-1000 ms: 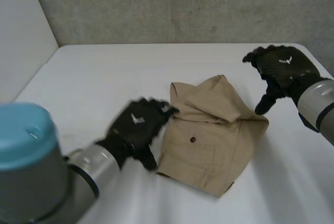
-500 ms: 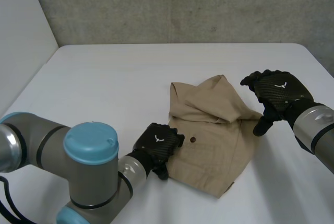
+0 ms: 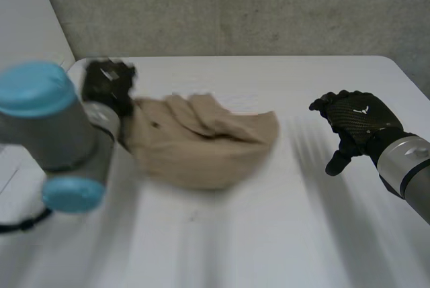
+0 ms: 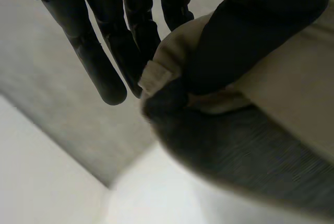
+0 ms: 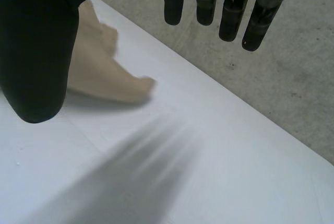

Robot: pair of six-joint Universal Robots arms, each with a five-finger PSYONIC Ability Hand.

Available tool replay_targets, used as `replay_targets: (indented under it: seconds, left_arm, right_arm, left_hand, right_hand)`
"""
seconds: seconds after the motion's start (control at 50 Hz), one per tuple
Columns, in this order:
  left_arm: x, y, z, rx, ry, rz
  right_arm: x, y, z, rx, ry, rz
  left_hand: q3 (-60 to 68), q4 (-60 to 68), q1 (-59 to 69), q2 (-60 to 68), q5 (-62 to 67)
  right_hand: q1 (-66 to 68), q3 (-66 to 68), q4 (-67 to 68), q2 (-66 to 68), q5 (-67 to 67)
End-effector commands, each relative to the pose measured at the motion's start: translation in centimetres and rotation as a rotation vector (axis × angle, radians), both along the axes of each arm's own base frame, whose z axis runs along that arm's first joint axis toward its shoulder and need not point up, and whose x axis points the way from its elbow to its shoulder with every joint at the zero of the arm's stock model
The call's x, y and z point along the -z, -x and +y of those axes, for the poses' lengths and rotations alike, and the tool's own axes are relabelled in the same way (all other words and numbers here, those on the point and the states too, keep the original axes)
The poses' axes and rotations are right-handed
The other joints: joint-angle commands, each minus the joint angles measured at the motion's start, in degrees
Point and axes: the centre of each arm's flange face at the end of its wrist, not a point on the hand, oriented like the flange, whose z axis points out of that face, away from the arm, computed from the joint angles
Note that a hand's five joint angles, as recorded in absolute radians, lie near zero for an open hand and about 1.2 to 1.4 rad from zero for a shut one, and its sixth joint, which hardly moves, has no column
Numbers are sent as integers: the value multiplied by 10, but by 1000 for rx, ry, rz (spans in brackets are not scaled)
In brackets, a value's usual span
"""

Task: Fold the shorts.

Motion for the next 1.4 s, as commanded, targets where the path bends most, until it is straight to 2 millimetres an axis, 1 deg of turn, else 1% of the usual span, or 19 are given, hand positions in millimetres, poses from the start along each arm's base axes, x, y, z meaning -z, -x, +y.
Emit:
replay_targets:
  seconds: [0.02, 0.1, 0.18, 0.28, 0.32, 0.34, 0.36, 0.4, 0.46, 0.54, 0.62, 0.68, 0.86, 0.98, 1.14, 1.18, 1.22, 1.24, 1.4]
  left_arm:
    - [-63, 19, -3, 84, 211, 94]
    - [-75, 50, 26, 208, 249, 160]
    - [-68, 87, 64, 383, 235, 203]
    - [-19, 137, 125, 668, 110, 154]
    - [-6, 146, 142, 736, 76, 133]
    - [5, 153, 156, 793, 49, 115]
    - [10, 155, 162, 814, 35, 105]
    - [16, 154, 169, 837, 19, 88]
    - [12, 149, 170, 831, 21, 91]
    - [-16, 133, 155, 778, 79, 118]
    - [-42, 98, 126, 655, 109, 126]
    - [-47, 84, 122, 621, 95, 121]
    - [-12, 31, 115, 480, -117, 41]
    - [4, 20, 120, 456, -166, 31]
    - [11, 13, 116, 429, -180, 99]
    - [12, 11, 114, 417, -191, 116]
    - [12, 9, 112, 409, -195, 122]
    - [12, 8, 111, 403, -196, 125]
    - [6, 3, 107, 383, -176, 136]
  right_arm:
    - [0, 0, 0, 4, 1, 0]
    - [-1, 1, -1, 12, 3, -3]
    - [-4, 4, -5, 29, 21, -15]
    - [-15, 24, -19, 121, 78, -26]
    - [-17, 29, -22, 140, 85, -28]
    - [-17, 33, -24, 156, 88, -29]
    - [-18, 34, -25, 163, 90, -32]
    - [-20, 37, -27, 169, 92, -39]
    - [-20, 36, -27, 164, 90, -40]
    - [-21, 35, -26, 153, 92, -38]
    - [-20, 30, -23, 112, 91, -31]
    - [-19, 27, -19, 82, 75, -18]
    - [-6, 8, 28, -132, -99, 77]
    - [22, -11, 37, -216, -152, 105]
    - [67, -23, 21, -205, -214, 151]
    - [79, -25, 8, -169, -203, 169]
    - [85, -26, -2, -147, -193, 180]
    - [86, -27, -12, -122, -164, 192]
    - [48, -37, -75, -49, 139, 184]
  left_hand:
    - [121, 116, 158, 121, 128]
    - [121, 116, 158, 121, 128]
    - [121, 116, 158, 121, 128]
    - [121, 116, 158, 121, 128]
    - [-32, -38, 4, -32, -26]
    - [-270, -275, -233, -270, -263]
    - [-367, -373, -331, -367, -360]
    - [-455, -461, -419, -455, -449]
    - [-507, -513, -471, -507, -501]
    - [-548, -554, -512, -548, -541]
    - [-546, -552, -510, -546, -540]
    - [-536, -542, -500, -536, -530]
    - [-518, -523, -481, -518, -511]
    - [-519, -525, -483, -519, -513]
    - [-519, -525, -483, -519, -513]
    - [-519, -525, -483, -519, -513]
    - [-519, -525, -483, -519, -513]
    - [-519, -525, -483, -519, -513]
    - [-519, -525, -483, -519, -513]
  right_hand:
    - [-10, -18, -29, -21, -30]
    - [-10, -18, -29, -21, -30]
    - [-10, -18, -29, -21, -30]
    - [-10, -18, -29, -21, -30]
    - [-10, -18, -29, -21, -30]
    - [-10, -18, -29, -21, -30]
    - [-10, -18, -29, -21, -30]
    - [-10, -18, -29, -21, -30]
    - [-10, -18, -29, -21, -30]
    - [-10, -18, -29, -21, -30]
    - [-10, -18, -29, -21, -30]
    - [-10, -18, -29, -21, -30]
    - [-10, -18, -29, -21, -30]
    - [29, 21, 10, 18, 10]
    - [170, 163, 152, 159, 151]
    - [261, 253, 242, 250, 242]
    - [469, 461, 450, 458, 449]
    - [687, 680, 669, 676, 668]
    - [690, 682, 671, 679, 670]
